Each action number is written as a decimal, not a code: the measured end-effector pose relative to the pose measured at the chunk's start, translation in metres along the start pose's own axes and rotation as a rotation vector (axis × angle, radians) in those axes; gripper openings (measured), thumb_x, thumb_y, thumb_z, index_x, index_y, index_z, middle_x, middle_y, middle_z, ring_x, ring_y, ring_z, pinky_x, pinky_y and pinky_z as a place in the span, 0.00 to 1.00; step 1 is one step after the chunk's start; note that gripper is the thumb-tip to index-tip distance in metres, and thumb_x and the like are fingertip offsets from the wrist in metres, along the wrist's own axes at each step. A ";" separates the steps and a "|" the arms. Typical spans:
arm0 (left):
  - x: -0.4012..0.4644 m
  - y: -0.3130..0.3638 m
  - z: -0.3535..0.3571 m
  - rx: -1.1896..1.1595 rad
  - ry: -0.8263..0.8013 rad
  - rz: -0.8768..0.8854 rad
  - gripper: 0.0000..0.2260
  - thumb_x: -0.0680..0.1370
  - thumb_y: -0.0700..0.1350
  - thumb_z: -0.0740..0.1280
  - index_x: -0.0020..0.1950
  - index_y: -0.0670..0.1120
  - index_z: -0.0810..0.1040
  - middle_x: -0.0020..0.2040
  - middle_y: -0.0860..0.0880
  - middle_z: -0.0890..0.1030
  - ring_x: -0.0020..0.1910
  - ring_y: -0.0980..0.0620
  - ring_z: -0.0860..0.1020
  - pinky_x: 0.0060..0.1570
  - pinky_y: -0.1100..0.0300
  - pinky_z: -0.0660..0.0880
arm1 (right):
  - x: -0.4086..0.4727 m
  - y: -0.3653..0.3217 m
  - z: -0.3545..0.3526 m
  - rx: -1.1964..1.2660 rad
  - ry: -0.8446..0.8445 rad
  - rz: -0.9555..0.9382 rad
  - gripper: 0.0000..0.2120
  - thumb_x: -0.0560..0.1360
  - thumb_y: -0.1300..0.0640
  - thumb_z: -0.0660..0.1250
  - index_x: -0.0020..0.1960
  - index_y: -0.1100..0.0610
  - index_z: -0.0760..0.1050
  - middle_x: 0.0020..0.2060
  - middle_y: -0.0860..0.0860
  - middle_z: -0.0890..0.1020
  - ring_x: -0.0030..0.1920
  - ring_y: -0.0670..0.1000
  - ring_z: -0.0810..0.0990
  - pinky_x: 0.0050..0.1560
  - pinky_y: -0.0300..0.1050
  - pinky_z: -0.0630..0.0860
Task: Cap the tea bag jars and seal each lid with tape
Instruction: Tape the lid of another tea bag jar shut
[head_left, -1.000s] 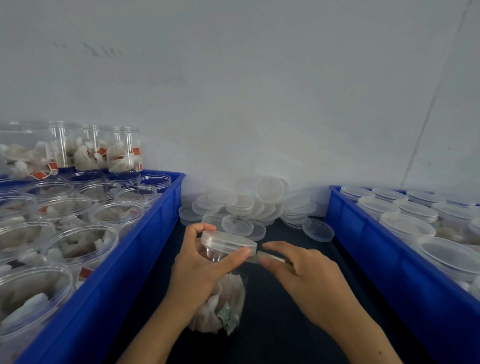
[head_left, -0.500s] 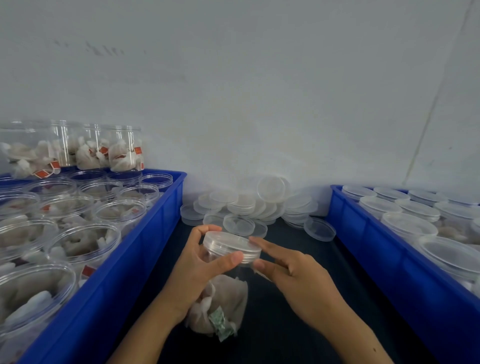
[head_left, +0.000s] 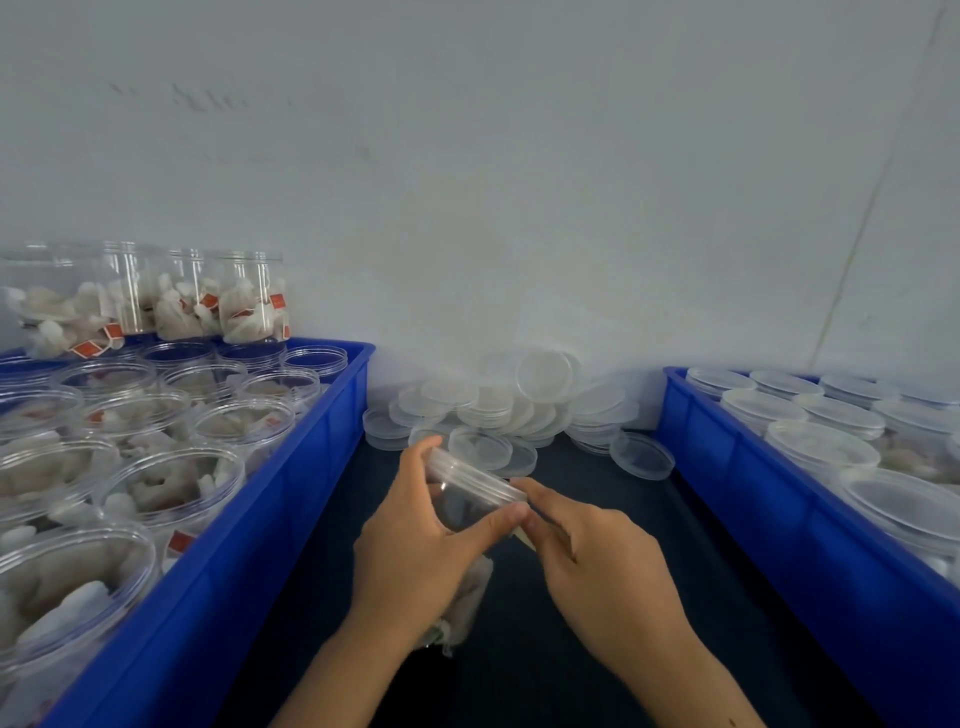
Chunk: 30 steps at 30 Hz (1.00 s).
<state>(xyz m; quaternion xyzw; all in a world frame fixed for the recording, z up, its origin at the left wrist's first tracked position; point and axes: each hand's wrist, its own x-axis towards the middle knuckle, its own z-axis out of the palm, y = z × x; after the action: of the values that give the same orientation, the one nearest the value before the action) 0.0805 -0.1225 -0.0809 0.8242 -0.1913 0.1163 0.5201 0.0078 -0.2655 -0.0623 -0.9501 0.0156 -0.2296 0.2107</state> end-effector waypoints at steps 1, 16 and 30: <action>0.002 -0.004 -0.003 -0.029 0.000 -0.023 0.43 0.52 0.80 0.65 0.63 0.69 0.58 0.49 0.72 0.68 0.52 0.67 0.69 0.52 0.63 0.68 | -0.001 -0.001 0.000 -0.003 0.006 -0.033 0.21 0.81 0.42 0.50 0.73 0.39 0.62 0.33 0.43 0.77 0.33 0.43 0.76 0.34 0.35 0.72; 0.011 -0.015 -0.022 -0.379 -0.125 -0.127 0.34 0.54 0.62 0.78 0.57 0.53 0.77 0.48 0.59 0.84 0.45 0.61 0.82 0.43 0.66 0.75 | -0.004 -0.015 -0.009 -0.157 0.048 -0.089 0.23 0.80 0.39 0.48 0.74 0.44 0.58 0.46 0.41 0.76 0.43 0.42 0.75 0.42 0.36 0.72; 0.010 -0.028 -0.024 -0.571 -0.258 -0.044 0.28 0.59 0.58 0.76 0.57 0.51 0.79 0.52 0.55 0.85 0.51 0.59 0.82 0.45 0.72 0.75 | -0.003 -0.016 -0.008 -0.180 0.011 -0.034 0.18 0.81 0.41 0.47 0.65 0.44 0.67 0.47 0.43 0.76 0.46 0.44 0.76 0.48 0.42 0.75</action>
<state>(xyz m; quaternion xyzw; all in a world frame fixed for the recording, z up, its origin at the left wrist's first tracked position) 0.1018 -0.0922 -0.0898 0.6568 -0.2627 -0.0589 0.7044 0.0007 -0.2536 -0.0509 -0.9641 0.0209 -0.2359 0.1204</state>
